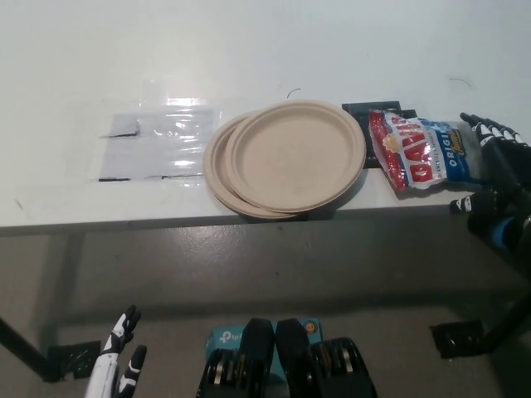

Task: The robot picks up a small bag of sunflower seeds on the right hand side and take it to the empty plate on the left hand side then pours some sunflower seeds on to the plate.

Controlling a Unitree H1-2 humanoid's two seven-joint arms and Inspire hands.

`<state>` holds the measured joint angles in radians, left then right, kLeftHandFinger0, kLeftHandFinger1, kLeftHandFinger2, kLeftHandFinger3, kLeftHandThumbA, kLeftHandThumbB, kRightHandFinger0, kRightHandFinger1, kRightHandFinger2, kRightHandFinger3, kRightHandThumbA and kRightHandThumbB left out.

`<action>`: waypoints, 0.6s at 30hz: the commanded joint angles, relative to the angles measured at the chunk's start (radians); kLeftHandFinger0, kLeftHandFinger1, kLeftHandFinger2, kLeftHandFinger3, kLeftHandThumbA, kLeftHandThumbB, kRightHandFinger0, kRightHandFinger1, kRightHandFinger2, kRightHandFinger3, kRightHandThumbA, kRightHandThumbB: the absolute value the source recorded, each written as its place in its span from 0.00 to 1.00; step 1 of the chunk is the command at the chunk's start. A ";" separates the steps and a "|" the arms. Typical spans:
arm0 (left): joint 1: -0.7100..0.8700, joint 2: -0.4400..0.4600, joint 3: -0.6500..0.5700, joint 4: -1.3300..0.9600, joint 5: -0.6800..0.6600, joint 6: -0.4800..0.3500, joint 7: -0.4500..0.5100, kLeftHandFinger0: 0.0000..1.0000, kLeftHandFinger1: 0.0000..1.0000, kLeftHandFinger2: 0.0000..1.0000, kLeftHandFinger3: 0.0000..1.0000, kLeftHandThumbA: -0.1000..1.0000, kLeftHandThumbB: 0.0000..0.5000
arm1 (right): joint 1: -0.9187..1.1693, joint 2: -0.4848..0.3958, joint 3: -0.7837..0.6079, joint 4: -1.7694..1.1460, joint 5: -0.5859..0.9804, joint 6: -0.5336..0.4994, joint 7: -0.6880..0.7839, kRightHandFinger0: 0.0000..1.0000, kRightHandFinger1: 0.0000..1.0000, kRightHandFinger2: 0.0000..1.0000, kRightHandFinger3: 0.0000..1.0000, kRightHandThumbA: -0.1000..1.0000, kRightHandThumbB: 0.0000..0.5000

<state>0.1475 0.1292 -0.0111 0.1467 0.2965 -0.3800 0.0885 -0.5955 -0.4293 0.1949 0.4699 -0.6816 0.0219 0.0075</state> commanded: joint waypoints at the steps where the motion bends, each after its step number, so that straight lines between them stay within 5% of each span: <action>1: 0.004 0.019 -0.010 -0.027 0.017 0.000 -0.006 1.00 1.00 1.00 1.00 1.00 0.13 | -0.056 -0.026 -0.004 -0.004 0.004 0.006 -0.016 1.00 1.00 1.00 1.00 1.00 0.80; 18: -0.006 0.032 -0.021 -0.044 0.032 0.029 -0.012 1.00 1.00 1.00 1.00 1.00 0.18 | -0.025 -0.077 -0.061 -0.190 0.058 0.036 0.040 1.00 1.00 1.00 1.00 1.00 0.73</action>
<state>0.1468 0.1418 -0.0260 0.1380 0.3201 -0.3617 0.0880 -0.5930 -0.4594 0.1675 0.3489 -0.6551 0.0426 0.0253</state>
